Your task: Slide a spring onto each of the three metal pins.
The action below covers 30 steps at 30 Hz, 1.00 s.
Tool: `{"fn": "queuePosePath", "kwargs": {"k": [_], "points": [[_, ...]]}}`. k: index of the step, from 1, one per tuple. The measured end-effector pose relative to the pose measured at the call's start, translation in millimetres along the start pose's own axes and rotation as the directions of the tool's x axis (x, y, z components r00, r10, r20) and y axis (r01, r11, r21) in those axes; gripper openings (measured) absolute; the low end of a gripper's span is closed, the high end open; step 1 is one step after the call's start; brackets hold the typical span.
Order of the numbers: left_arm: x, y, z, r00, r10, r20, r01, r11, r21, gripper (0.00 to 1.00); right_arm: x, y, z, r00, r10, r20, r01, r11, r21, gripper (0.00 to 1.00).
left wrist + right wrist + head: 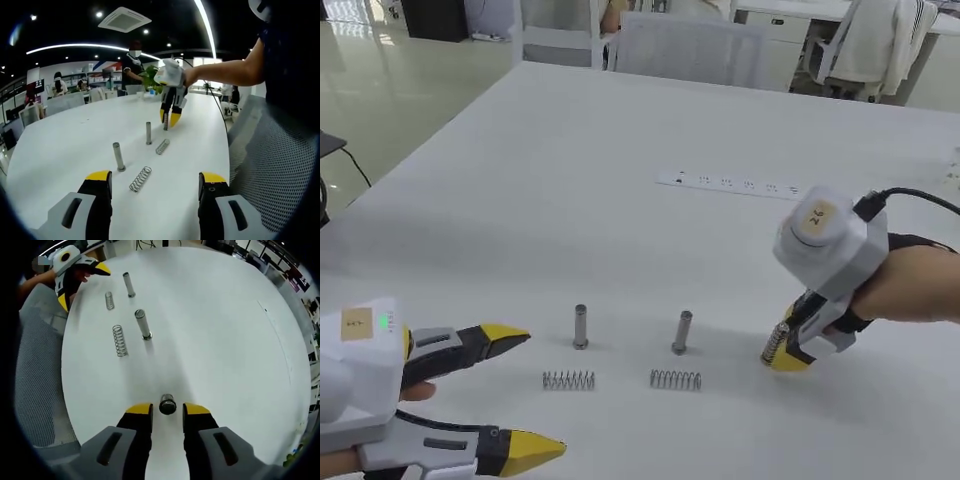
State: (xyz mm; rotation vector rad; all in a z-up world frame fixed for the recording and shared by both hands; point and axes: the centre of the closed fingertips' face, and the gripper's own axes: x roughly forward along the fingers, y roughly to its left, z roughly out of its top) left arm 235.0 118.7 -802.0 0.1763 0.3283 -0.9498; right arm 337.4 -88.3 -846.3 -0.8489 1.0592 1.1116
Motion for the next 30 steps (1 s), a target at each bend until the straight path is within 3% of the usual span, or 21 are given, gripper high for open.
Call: {"fn": "queuePosePath", "kwargs": {"k": [13,30], "points": [[2.0,-2.2,0.8,1.0000,-0.007,0.002,0.007,1.000,0.000,0.66,-7.6,7.4,-13.2,0.9998,-0.010,0.015,0.010,1.000,0.025,0.22],[2.9,-3.8,1.7,1.0000,-0.007,0.005,0.007,1.000,0.000,0.66,-8.7,42.3,-6.1,0.9981,0.018,0.058,-0.019,1.000,0.025,0.22]]}}
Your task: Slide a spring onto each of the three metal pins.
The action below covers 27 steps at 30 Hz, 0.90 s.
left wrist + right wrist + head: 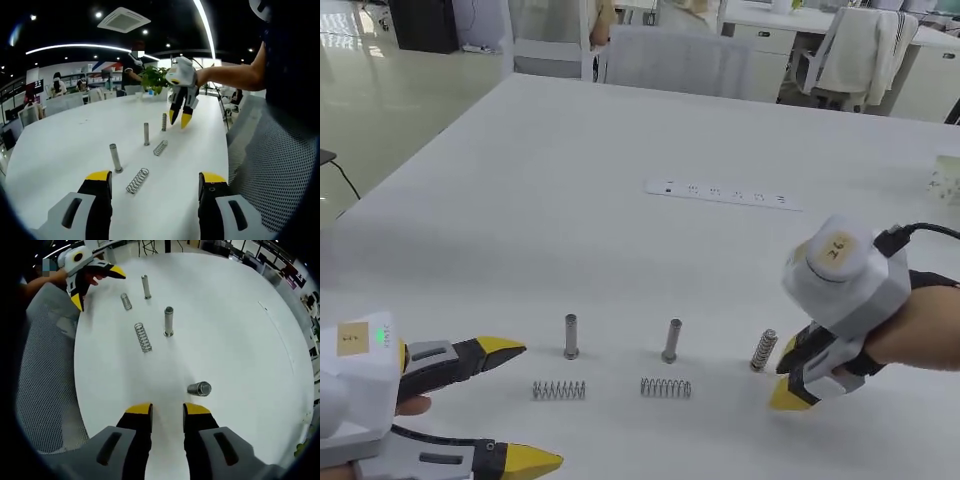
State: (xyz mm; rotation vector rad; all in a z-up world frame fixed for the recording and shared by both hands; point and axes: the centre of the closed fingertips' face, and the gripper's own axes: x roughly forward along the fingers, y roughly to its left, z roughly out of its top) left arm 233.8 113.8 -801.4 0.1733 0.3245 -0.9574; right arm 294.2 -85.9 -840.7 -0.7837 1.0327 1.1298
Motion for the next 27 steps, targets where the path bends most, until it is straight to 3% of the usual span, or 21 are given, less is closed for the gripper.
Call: {"fn": "queuePosePath", "kwargs": {"k": [13,27], "points": [[3.3,-2.3,3.4,1.0000,-0.008,0.004,0.008,1.000,0.011,0.65,3.8,25.0,23.9,0.9983,0.039,0.045,-0.037,0.999,-0.040,0.21],[3.3,-4.8,3.6,0.9999,-0.012,0.004,0.012,1.000,0.015,0.64,16.5,32.7,58.6,0.9952,0.063,0.074,-0.054,0.992,-0.114,0.20]]}}
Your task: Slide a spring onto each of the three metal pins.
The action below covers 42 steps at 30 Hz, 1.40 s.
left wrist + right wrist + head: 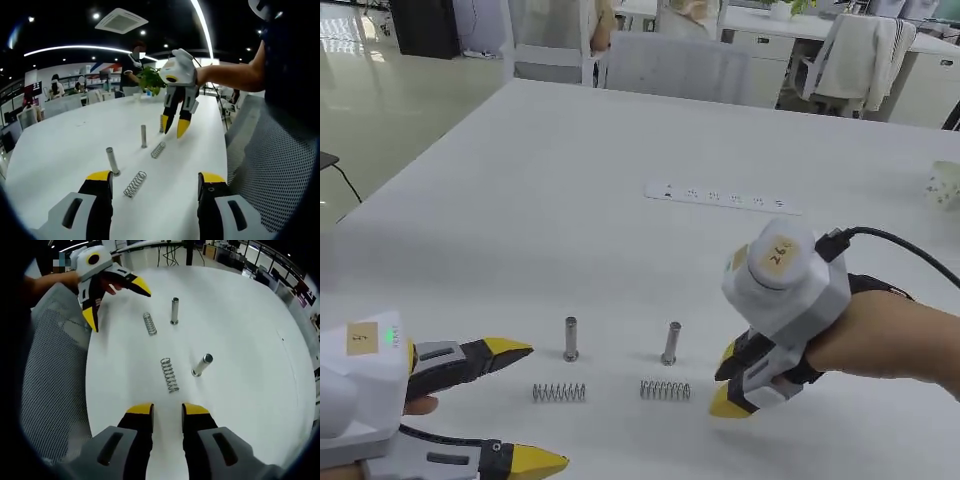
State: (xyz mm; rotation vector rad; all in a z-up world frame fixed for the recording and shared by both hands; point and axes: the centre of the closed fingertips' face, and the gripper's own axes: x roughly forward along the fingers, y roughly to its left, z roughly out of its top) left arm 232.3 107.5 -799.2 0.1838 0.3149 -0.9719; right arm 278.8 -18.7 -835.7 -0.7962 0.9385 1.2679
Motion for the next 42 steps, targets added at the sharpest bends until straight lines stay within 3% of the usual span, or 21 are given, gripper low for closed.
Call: {"fn": "queuePosePath", "kwargs": {"k": [13,25,42], "points": [[2.0,-2.9,-0.8,1.0000,-0.009,0.000,0.009,1.000,0.000,0.64,19.8,-2.9,14.9,0.9997,0.022,-0.012,-0.023,0.998,-0.060,0.18],[7.2,-6.8,1.8,0.9996,-0.029,0.002,0.029,1.000,0.006,0.62,30.7,-3.9,14.0,0.9987,0.030,-0.041,-0.034,0.995,-0.092,0.15],[10.5,-10.9,3.7,0.9986,-0.052,-0.003,0.052,0.999,0.010,0.59,33.4,-5.2,12.3,0.9973,0.027,-0.068,-0.036,0.991,-0.130,0.08]]}}
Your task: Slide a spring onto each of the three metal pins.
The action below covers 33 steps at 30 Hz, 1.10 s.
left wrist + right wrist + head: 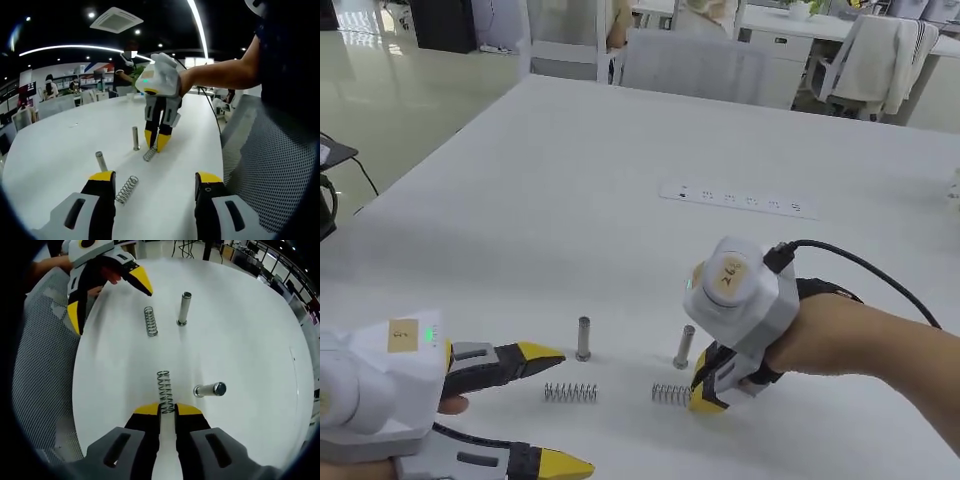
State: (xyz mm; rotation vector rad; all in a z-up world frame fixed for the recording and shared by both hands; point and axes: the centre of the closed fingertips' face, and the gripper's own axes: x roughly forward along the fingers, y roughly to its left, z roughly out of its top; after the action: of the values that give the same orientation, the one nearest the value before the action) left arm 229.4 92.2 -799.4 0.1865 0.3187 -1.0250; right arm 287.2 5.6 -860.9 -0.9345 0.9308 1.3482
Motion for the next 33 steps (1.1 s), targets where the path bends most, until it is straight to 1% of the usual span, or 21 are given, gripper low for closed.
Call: {"fn": "queuePosePath", "kwargs": {"k": [4,11,13,19,21,23,27,31,33], "points": [[0.4,-0.4,0.2,1.0000,-0.004,-0.002,0.004,1.000,0.004,0.59,-1.5,1.6,0.3,1.0000,0.003,0.005,-0.003,1.000,0.000,0.08],[3.7,-1.7,0.9,0.9999,-0.017,-0.002,0.017,1.000,0.009,0.57,-8.7,10.8,-0.6,0.9999,0.009,0.003,-0.009,1.000,-0.011,0.08],[5.5,-2.8,1.0,0.9997,-0.025,-0.003,0.025,1.000,0.013,0.57,-10.7,14.3,-2.1,0.9999,0.014,0.000,-0.014,1.000,-0.013,0.08],[13.8,-8.1,-0.7,0.9984,-0.054,-0.013,0.054,0.998,0.020,0.53,-21.5,25.3,0.5,0.9994,0.023,0.025,-0.023,1.000,-0.013,0.08],[16.3,-9.8,0.3,0.9978,-0.066,-0.011,0.066,0.998,0.021,0.52,-24.6,29.0,0.7,0.9993,0.026,0.028,-0.026,1.000,-0.016,0.08],[18.6,-11.7,1.9,0.9971,-0.075,-0.009,0.075,0.997,0.026,0.51,-26.9,32.7,1.9,0.9988,0.035,0.035,-0.034,0.999,-0.013,0.08],[22.9,-14.5,4.2,0.9956,-0.093,-0.009,0.093,0.995,0.033,0.48,-30.7,37.9,4.6,0.9986,0.037,0.037,-0.036,0.999,-0.023,0.08],[24.4,-19.1,5.6,0.9928,-0.119,-0.012,0.119,0.992,0.042,0.43,-34.4,43.1,12.5,0.9975,0.047,0.053,-0.046,0.999,-0.027,0.08],[24.7,-19.8,5.8,0.9921,-0.125,-0.015,0.125,0.991,0.047,0.42,-34.8,44.7,16.3,0.9973,0.048,0.055,-0.047,0.998,-0.033,0.08]]}}
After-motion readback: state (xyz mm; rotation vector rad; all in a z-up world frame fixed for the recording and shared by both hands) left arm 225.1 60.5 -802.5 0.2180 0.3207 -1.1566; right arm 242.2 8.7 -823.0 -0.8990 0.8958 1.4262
